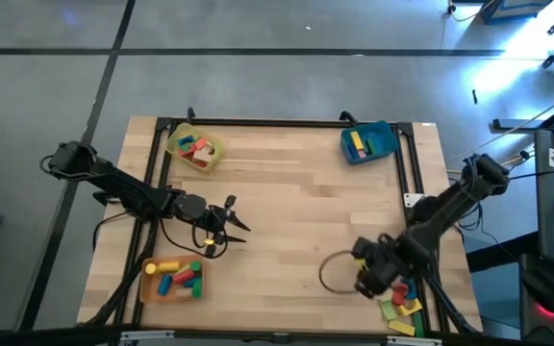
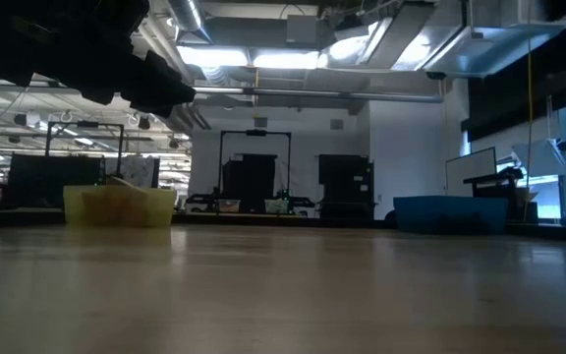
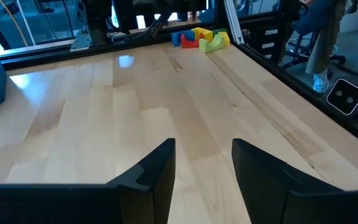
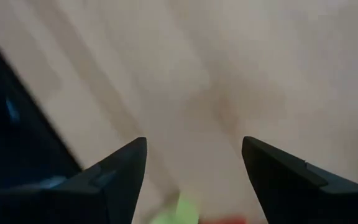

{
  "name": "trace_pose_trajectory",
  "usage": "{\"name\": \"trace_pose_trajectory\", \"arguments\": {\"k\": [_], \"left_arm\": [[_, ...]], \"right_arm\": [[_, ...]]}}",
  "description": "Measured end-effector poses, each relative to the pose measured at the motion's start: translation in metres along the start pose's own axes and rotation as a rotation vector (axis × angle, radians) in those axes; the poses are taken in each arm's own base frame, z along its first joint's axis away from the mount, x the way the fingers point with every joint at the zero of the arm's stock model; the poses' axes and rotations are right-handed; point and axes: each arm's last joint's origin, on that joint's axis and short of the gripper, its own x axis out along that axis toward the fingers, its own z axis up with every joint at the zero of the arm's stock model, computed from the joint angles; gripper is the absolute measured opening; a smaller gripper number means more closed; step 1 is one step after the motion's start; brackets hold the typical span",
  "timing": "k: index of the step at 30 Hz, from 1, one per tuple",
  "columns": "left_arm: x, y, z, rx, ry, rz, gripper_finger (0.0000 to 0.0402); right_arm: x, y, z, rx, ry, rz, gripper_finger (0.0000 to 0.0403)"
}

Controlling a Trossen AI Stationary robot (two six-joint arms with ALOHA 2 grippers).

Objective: Sort blocks by size
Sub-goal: Put the light green arch block into the yellow bin

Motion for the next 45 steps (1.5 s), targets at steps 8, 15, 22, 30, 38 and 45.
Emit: {"name": "trace_pose_trajectory", "arguments": {"k": [8, 15, 22, 30, 38, 45], "left_arm": [[0.0, 0.0, 0.005, -0.009, -0.035, 0.001, 0.0143], [0.0, -0.008, 0.005, -0.002, -0.032, -0.034, 0.0143], [0.0, -0.01, 0.006, 0.044, -0.039, -0.033, 0.0143], [0.0, -0.01, 0.006, 0.041, -0.04, -0.032, 0.0143], [0.0, -0.01, 0.007, -0.004, -0.055, -0.022, 0.0143], [0.0, -0.003, 0.007, -0.02, -0.05, 0.021, 0.0143]], "right_arm": [[0.017, 0.016, -0.053, -0.026, 0.222, -0.021, 0.0266], [0.037, 0.025, -0.084, -0.086, 0.332, -0.054, 0.0266], [0.056, 0.027, -0.096, -0.201, 0.338, -0.113, 0.0266], [0.074, 0.026, -0.096, -0.342, 0.301, -0.167, 0.0265], [0.084, 0.026, -0.097, -0.374, 0.296, -0.194, 0.0204], [0.084, 0.026, -0.099, -0.373, 0.327, -0.189, 0.0104]]}}
